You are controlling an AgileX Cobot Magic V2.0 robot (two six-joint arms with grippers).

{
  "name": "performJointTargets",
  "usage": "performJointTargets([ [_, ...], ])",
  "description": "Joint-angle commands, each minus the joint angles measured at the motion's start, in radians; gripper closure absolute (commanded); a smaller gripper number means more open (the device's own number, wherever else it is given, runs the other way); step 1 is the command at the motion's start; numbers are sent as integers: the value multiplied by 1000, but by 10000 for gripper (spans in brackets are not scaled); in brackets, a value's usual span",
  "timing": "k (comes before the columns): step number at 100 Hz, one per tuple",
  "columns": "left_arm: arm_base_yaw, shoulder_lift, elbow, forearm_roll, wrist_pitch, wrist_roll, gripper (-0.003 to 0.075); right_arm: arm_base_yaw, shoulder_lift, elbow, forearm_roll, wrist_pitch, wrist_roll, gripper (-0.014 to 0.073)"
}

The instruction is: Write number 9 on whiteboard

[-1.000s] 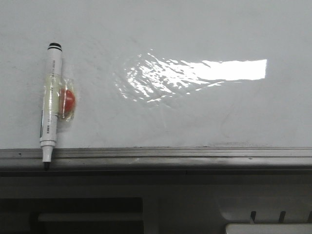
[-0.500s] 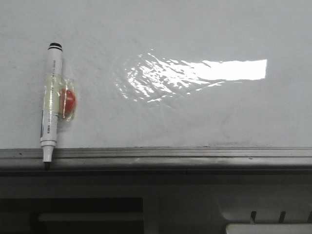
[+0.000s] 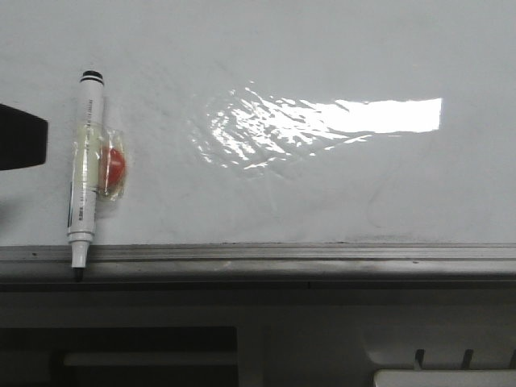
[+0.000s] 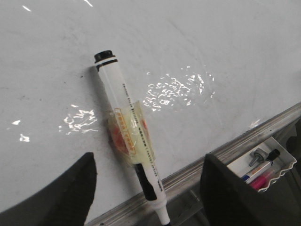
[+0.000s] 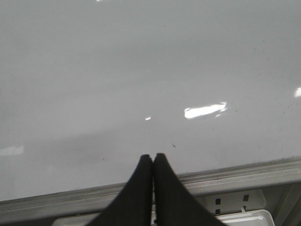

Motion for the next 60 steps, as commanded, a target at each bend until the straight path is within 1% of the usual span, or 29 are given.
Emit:
performJointTargets([
  [1, -30, 54, -28, -30, -153, 1, 281, -4, 18, -33, -2, -72, -10, 663],
  [14, -69, 130, -28, -30, -192, -42, 281, -4, 18, -33, -2, -72, -10, 663],
  [24, -88, 168, -28, -30, -206, -42, 281, -4, 18, -33, -2, -72, -10, 663],
  [29, -88, 186, -28, -35, -218, -45, 281, -4, 18, -33, -2, -72, -10, 663],
  [42, -88, 228, -28, -117, -241, -45, 281, -4, 18, -33, -2, -72, -10, 663],
  [60, -88, 289, -28, -118, -292, -45, 281, -4, 18, -33, -2, -72, -10, 663],
])
